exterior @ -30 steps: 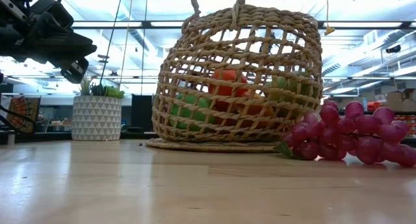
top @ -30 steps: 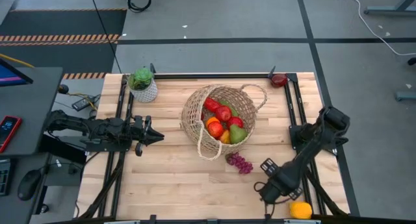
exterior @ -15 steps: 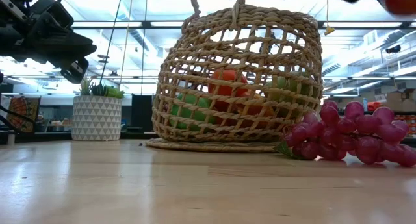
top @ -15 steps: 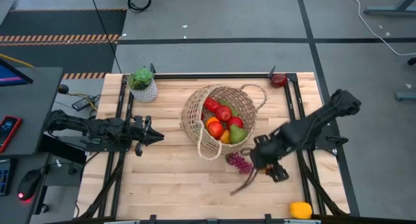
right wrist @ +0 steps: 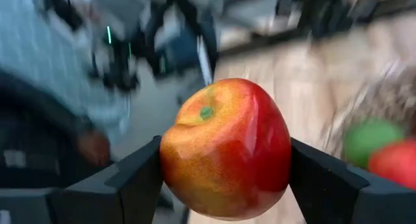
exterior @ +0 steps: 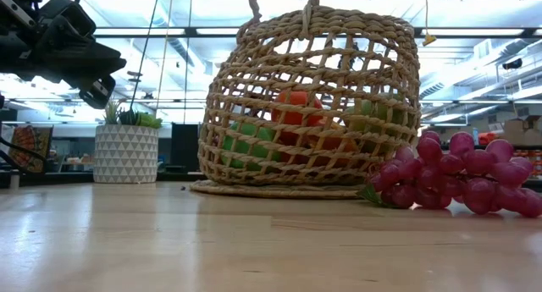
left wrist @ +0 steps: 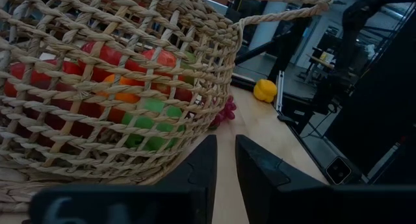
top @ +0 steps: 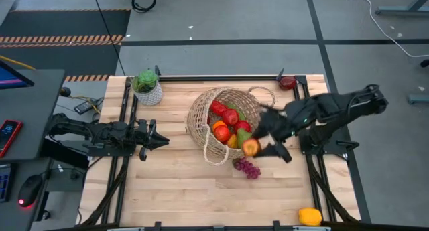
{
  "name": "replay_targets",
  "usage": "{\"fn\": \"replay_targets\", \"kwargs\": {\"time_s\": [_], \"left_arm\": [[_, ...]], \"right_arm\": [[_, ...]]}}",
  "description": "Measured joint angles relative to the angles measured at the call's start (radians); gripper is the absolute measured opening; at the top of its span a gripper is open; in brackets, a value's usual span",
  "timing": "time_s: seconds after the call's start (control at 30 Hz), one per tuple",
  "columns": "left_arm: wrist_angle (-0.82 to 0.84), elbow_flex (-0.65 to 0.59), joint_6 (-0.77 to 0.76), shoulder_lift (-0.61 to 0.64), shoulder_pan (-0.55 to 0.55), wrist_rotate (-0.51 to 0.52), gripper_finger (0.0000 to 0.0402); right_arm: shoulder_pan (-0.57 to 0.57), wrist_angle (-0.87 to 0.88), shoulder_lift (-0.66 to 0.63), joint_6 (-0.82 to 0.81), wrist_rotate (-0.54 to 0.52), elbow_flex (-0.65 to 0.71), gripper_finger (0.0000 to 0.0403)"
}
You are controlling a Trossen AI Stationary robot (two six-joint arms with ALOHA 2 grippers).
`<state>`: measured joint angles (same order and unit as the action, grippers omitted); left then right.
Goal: Build produce basket
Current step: Put the red apple into the woven basket
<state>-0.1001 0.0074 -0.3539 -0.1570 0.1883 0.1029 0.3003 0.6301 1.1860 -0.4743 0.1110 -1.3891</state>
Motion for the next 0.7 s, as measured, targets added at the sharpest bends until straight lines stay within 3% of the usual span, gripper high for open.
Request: {"fn": "replay_targets", "kwargs": {"time_s": [0.2, 0.7], "left_arm": [[0.0, 0.0, 0.0, 0.0, 0.0, 0.0, 0.0058], [0.0, 0.0, 0.0, 0.0, 0.0, 0.0, 0.0058]], "right_arm": [[-0.06, -0.207, -0.023, -0.091, -0.119, 0.0, 0.0295], [-0.165, -0.419, -0.008, -0.195, -0.182, 0.0, 0.0295]]}}
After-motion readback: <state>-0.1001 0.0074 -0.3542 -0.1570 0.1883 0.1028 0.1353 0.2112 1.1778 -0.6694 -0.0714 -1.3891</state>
